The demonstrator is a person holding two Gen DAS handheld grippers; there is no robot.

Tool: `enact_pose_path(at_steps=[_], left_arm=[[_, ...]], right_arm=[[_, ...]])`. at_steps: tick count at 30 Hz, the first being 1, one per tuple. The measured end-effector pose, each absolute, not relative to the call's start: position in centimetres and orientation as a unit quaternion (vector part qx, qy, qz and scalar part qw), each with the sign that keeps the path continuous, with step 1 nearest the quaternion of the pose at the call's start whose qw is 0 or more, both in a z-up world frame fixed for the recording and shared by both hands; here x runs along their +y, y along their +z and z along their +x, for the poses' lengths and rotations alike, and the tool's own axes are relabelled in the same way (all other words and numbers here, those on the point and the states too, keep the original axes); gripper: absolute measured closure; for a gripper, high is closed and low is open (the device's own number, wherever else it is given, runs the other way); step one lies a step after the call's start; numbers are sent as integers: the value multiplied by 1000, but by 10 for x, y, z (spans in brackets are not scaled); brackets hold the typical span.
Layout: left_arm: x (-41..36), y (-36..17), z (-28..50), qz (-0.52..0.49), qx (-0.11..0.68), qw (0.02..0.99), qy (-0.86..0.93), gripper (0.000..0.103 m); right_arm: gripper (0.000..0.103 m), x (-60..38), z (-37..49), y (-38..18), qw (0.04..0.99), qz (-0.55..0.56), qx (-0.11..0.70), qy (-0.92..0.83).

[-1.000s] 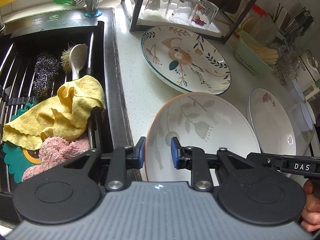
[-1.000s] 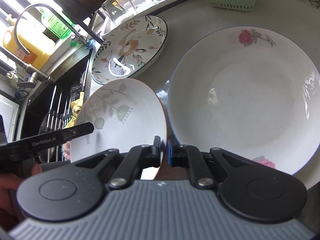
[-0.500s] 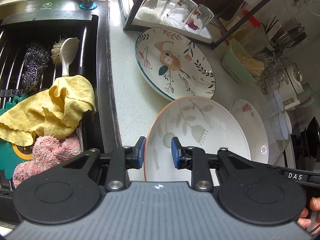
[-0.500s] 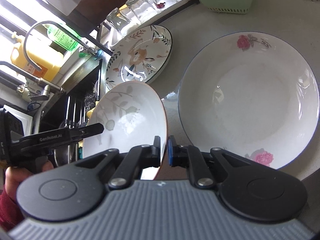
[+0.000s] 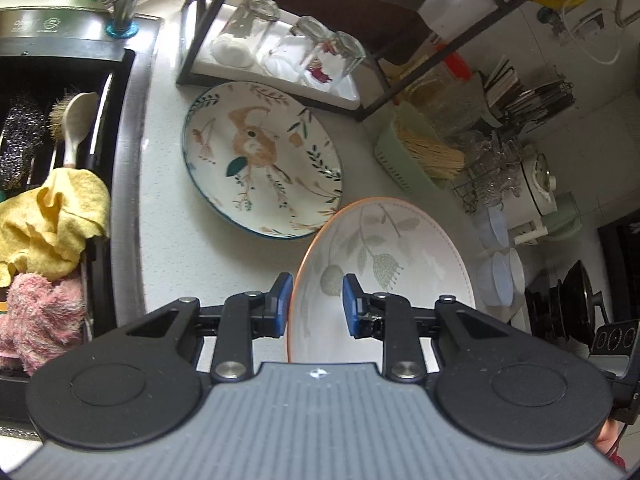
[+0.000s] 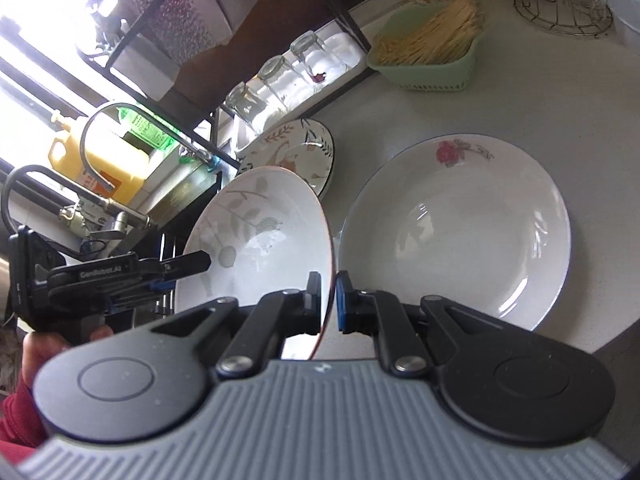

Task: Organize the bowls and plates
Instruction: 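Lift the leaf-pattern bowl and lower it onto the rose-pattern plate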

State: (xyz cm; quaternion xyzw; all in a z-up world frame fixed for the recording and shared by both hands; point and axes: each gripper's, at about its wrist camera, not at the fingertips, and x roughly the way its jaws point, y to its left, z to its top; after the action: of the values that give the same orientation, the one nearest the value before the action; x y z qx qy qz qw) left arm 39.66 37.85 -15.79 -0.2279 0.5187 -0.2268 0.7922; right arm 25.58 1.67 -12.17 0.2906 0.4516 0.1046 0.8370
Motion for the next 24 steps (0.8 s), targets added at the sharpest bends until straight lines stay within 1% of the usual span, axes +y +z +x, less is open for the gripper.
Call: enact_pose_path(at_steps=[3,10,17,24], left_arm=[[359,-158,394,-243,525,781,-237,73],[295,-163,391,-216,547,773,-240,73],[252,-176,394,-199,571,761,-235,73],[225,-189,416,-174,577,770,-207,73]], right_arm=[[93,-7,250,-117,839,296,445,107],[92,-57,249,-122,843,284,445,100],[92,-94,246,-145,832,291,460,105],[92,-112,265,-166,827,284,471,118]])
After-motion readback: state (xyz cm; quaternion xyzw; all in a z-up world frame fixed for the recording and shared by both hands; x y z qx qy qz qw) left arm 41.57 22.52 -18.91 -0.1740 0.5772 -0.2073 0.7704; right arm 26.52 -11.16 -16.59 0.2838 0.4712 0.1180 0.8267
